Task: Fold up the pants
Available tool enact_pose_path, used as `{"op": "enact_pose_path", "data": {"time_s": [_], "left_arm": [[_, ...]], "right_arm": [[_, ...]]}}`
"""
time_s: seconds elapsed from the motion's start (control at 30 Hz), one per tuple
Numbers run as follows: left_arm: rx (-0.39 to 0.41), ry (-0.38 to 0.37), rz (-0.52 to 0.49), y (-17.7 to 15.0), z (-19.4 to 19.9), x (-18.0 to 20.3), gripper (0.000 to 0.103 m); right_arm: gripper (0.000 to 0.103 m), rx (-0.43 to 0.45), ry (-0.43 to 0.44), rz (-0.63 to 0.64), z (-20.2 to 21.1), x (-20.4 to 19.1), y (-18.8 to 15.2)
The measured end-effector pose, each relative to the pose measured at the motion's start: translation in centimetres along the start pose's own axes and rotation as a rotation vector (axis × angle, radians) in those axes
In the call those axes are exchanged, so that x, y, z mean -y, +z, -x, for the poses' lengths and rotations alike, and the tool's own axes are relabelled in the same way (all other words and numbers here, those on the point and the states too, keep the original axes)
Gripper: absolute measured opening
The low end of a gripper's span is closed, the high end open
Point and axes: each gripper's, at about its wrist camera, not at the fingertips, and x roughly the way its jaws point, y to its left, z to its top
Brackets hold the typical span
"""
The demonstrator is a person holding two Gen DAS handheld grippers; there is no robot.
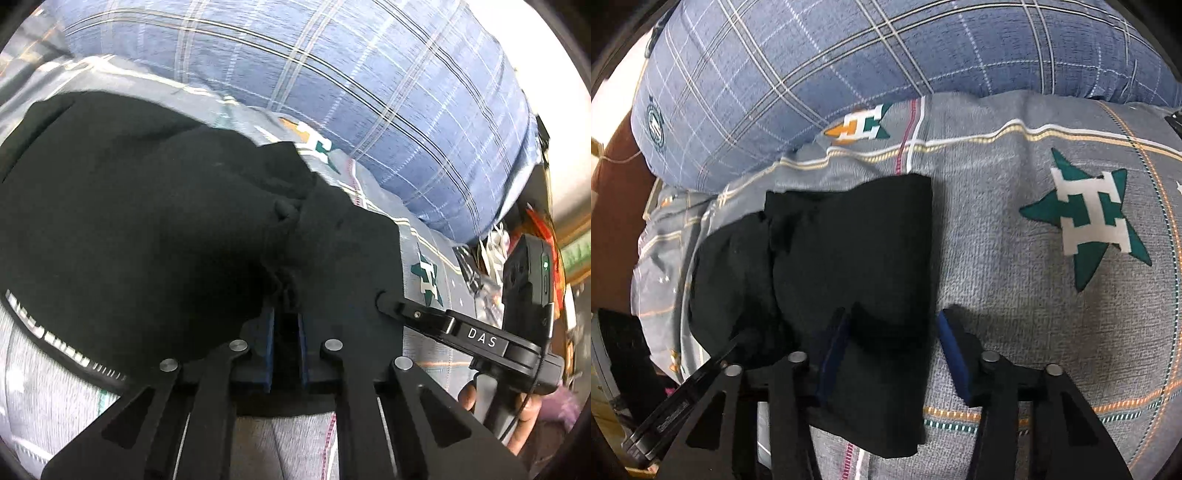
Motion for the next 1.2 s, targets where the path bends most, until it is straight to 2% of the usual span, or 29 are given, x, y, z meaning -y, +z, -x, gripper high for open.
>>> {"op": "enact_pose_path", "data": {"time_s": [0.07,0.13,0.2,0.3,0.33,0.37,0.4,0.5,0.6,0.7,0.77,0.83,0.9,1.0,1.03,1.1,1.13,1.17,1.2], "left_arm": [[0.012,0.001,0.014,-0.6,1.1,-0.4,0.007],[0.034,0.036,0.009,-1.0,1.5,-0.7,0.007],[0.006,0.061,0.017,-0.8,0.1,-1.0,0.008],[-0.018,0.031,0.066,-0.6,-0.5,-1.9,0.012],[-0.024,0.019,0.066,-0.5,-0.3,-1.9,0.014],[-0.023,0.007,0.061,-0.4,-0.1,-1.8,0.015],[-0.015,0.003,0.059,-0.3,0.2,-1.6,0.019],[0.024,0.028,0.030,-0.2,1.1,-1.2,0.038],[0.050,0.034,0.037,0.0,1.8,-1.7,0.039],[0.066,0.007,0.066,0.6,2.5,-2.3,0.039],[0.069,0.001,0.079,0.9,2.9,-2.7,0.041],[0.071,-0.008,0.097,1.3,3.2,-3.2,0.049],[0.074,-0.013,0.117,1.6,3.4,-3.6,0.052],[0.074,-0.005,0.138,2.1,3.9,-4.4,0.052],[0.077,-0.007,0.148,2.3,4.2,-4.6,0.052],[0.100,-0.005,0.179,2.6,5.4,-5.7,0.052],[0.112,0.002,0.194,2.8,6.1,-6.3,0.056],[0.120,0.010,0.211,2.9,6.7,-7.0,0.058],[0.128,0.017,0.229,3.0,7.1,-7.7,0.062]], "right_arm": [[0.041,0.007,0.009,-0.008,0.4,0.3,-0.1],[0.041,0.008,0.023,-0.016,0.5,0.3,-0.1],[0.042,-0.018,0.038,-0.014,0.0,0.2,-0.2],[0.041,-0.009,0.008,0.019,-0.1,-0.6,-0.3],[0.035,-0.007,0.003,0.026,-0.1,-0.9,-0.3],[0.016,-0.008,-0.003,0.032,-0.2,-1.1,-0.3],[0.012,-0.006,-0.013,0.041,-0.2,-1.3,-0.4],[0.006,0.015,-0.001,0.066,0.8,-1.8,-0.4],[0.006,0.050,0.023,0.087,2.7,-2.0,-0.2],[0.005,0.078,0.022,0.104,4.7,-1.8,-0.1],[0.005,0.105,-0.017,0.104,6.1,-1.2,-0.1],[0.005,0.137,-0.121,0.115,6.6,-0.7,0.0],[0.005,0.127,-0.194,0.097,5.5,0.0,0.1],[0.011,0.059,-0.214,0.079,2.9,0.6,0.3],[0.011,0.067,-0.218,0.075,2.9,0.5,0.3],[0.014,0.139,-0.175,0.065,4.8,0.0,0.3],[0.027,0.181,-0.154,0.064,5.8,-0.4,0.2],[0.057,0.234,-0.135,0.063,7.1,-0.9,-0.1],[0.071,0.291,-0.118,0.065,8.2,-1.6,-0.5]]}}
